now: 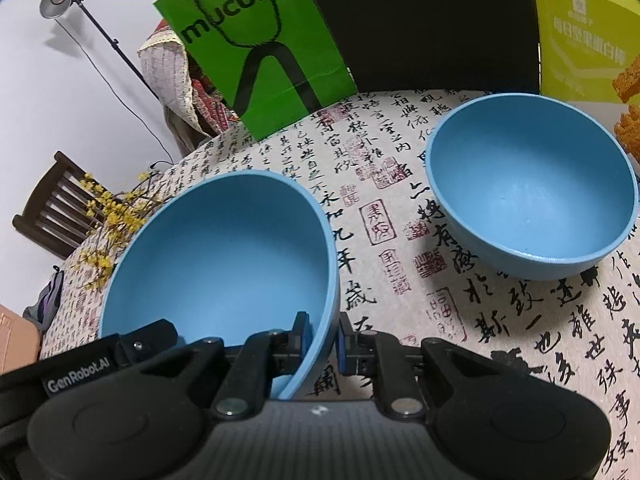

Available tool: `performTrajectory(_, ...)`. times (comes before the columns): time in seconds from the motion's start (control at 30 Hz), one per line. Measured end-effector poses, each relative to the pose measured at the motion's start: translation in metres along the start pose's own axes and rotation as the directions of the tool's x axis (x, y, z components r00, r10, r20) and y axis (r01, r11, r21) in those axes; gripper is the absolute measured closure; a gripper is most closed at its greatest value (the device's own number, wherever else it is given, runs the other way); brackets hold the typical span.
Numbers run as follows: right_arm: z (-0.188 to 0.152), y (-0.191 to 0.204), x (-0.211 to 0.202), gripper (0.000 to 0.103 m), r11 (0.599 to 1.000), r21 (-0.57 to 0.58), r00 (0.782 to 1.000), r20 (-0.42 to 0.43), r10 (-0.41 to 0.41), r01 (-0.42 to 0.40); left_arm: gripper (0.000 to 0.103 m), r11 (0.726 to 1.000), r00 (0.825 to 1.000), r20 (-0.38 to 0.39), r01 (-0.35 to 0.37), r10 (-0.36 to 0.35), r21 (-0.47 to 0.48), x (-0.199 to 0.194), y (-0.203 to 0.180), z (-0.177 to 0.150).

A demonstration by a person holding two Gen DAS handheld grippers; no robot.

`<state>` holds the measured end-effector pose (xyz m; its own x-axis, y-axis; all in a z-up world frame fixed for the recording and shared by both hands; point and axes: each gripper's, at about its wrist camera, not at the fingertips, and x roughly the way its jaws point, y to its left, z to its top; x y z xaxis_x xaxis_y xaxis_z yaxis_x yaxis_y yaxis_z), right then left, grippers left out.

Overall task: Organize plates and bowls
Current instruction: 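Carry the held blue bowl back across the table toward the pink vase with both grippers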

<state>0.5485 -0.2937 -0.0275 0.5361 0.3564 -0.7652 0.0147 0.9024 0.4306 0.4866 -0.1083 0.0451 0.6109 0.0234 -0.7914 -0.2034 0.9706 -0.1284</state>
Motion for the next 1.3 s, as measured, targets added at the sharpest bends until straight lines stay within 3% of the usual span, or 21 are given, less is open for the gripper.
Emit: performTrajectory(1.3, -0.048, 0.11, -0.026, 0.09, 0.987, -0.141, 0.997, -0.001, 0.072, -0.072, 0.092, 0.993, 0.994, 0.083, -0.063, 0.072, -0.104, -0.078, 0.101, -0.014)
